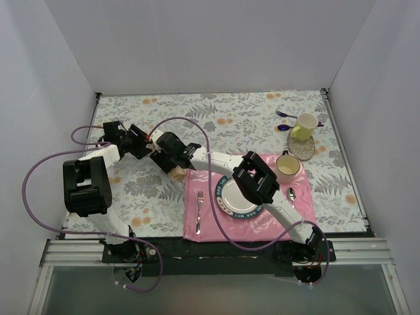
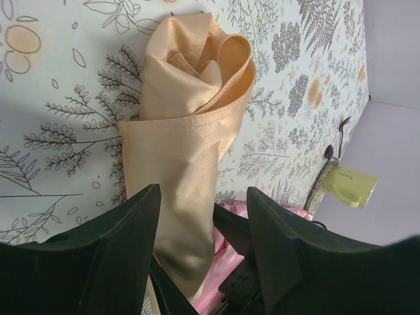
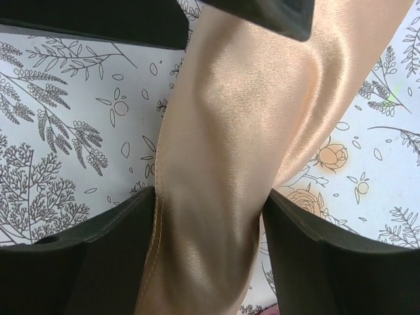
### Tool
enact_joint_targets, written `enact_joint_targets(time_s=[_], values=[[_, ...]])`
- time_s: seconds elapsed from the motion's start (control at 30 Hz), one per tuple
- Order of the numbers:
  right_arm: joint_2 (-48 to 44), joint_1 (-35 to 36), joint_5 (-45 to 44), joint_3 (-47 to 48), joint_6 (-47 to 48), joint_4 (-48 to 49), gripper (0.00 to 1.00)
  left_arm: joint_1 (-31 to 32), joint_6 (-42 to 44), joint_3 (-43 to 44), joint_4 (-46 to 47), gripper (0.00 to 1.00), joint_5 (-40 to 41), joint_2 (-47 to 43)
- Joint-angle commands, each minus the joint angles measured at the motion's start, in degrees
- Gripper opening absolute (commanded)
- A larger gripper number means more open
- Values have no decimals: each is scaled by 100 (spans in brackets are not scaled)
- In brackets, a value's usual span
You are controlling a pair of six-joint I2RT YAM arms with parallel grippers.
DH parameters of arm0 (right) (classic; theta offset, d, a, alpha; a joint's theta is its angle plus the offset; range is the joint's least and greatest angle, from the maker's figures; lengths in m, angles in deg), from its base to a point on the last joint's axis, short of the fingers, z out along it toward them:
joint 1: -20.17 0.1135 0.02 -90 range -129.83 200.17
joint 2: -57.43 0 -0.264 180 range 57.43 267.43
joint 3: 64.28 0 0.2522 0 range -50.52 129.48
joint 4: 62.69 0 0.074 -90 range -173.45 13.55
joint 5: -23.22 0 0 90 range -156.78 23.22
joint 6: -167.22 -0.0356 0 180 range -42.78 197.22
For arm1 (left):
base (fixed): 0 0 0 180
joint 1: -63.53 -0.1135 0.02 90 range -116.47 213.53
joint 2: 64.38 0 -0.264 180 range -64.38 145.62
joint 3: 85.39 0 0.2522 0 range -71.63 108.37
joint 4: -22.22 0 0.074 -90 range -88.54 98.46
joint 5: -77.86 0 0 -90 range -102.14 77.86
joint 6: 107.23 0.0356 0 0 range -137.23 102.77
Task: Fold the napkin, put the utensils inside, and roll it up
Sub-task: Roll the napkin with the utensil
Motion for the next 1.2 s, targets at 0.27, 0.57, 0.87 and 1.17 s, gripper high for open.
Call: enact_joint_targets(time_s=[0.27, 0.57, 0.87, 1.17], values=[[-336, -73, 390, -647, 76, 182, 70, 199, 220, 190, 109, 55, 135, 438], [-476, -310, 883, -981, -205, 349, 72, 190, 378, -135, 187, 56, 434, 395], [-344, -372, 1375, -841, -328, 393, 61, 208, 308, 6, 372, 56, 478, 782], [-142, -767, 3290, -1060, -1049, 1139, 37, 234, 176, 75, 555, 56, 452, 940]])
